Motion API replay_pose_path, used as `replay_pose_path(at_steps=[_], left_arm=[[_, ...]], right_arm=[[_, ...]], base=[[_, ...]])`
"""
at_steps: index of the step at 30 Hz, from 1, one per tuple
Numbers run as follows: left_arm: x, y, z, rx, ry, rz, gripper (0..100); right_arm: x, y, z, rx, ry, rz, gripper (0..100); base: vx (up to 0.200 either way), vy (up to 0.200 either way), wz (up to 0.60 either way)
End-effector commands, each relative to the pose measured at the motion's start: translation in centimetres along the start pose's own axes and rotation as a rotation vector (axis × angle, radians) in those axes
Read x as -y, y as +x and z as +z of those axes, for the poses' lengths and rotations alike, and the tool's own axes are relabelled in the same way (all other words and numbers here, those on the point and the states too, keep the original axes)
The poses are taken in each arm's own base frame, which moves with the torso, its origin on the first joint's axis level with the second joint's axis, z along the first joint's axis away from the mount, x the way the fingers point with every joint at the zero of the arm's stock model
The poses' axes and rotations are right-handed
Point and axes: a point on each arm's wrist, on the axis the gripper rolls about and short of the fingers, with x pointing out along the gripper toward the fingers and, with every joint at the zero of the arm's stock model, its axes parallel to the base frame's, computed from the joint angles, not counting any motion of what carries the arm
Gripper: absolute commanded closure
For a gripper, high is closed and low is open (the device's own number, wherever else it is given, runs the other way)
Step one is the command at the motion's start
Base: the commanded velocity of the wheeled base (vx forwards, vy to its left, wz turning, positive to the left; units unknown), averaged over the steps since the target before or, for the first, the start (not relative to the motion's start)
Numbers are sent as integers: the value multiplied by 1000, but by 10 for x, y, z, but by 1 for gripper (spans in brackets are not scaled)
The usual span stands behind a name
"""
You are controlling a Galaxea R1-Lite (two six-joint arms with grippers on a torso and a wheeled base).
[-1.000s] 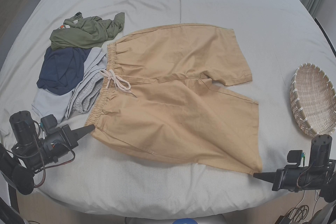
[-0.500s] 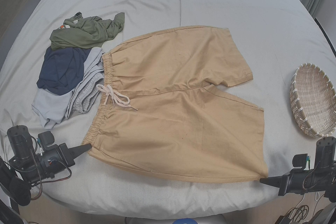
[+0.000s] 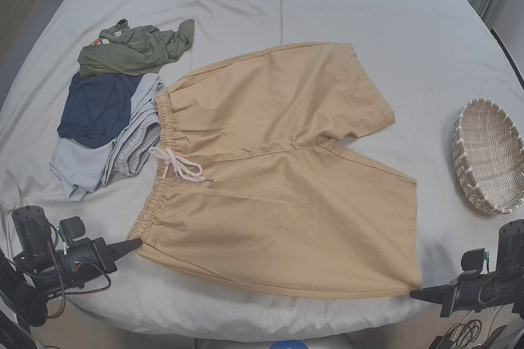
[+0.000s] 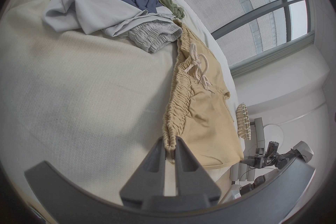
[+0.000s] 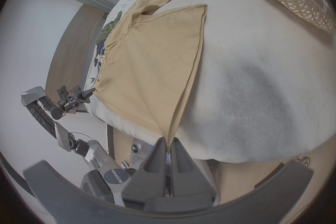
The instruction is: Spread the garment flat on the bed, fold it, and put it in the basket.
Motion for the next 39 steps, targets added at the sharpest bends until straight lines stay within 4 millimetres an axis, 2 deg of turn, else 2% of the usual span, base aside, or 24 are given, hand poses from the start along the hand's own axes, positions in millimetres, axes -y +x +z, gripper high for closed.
replay_pose_path(at_steps=[1,12,15,19,22,28,32,33,34,39], left_arm=[[-3,0,-6,-27,-17,17,100],[-1,0,-5,-20,-7,5,100],[6,-4,2,25,37,-57,100],[23,-11,21,164,142,-166,100],[45,-10,41,288,241,-280,100],[80,-6,76,457,266,-372,100],[87,0,92,513,281,-388,100],[87,0,93,514,282,-389,100],[88,4,96,513,281,-390,100],[88,14,106,542,273,-369,100]], right_arm=[[-2,-7,-5,23,-12,6,100],[-1,-6,-4,25,-10,6,100],[-5,-8,6,94,-37,28,100],[-16,-16,36,305,-112,79,100],[-29,-27,78,506,-189,108,100],[-47,-37,151,699,-237,135,100],[-49,-39,195,790,-247,130,100],[-49,-39,197,790,-247,130,100],[-49,-38,210,812,-255,129,100],[-52,-32,243,848,-271,135,100]], base=[[0,0,0],[0,0,0],[0,0,0],[0,0,0],[0,0,0],[0,0,0],[0,0,0],[0,0,0],[0,0,0],[0,0,0]])
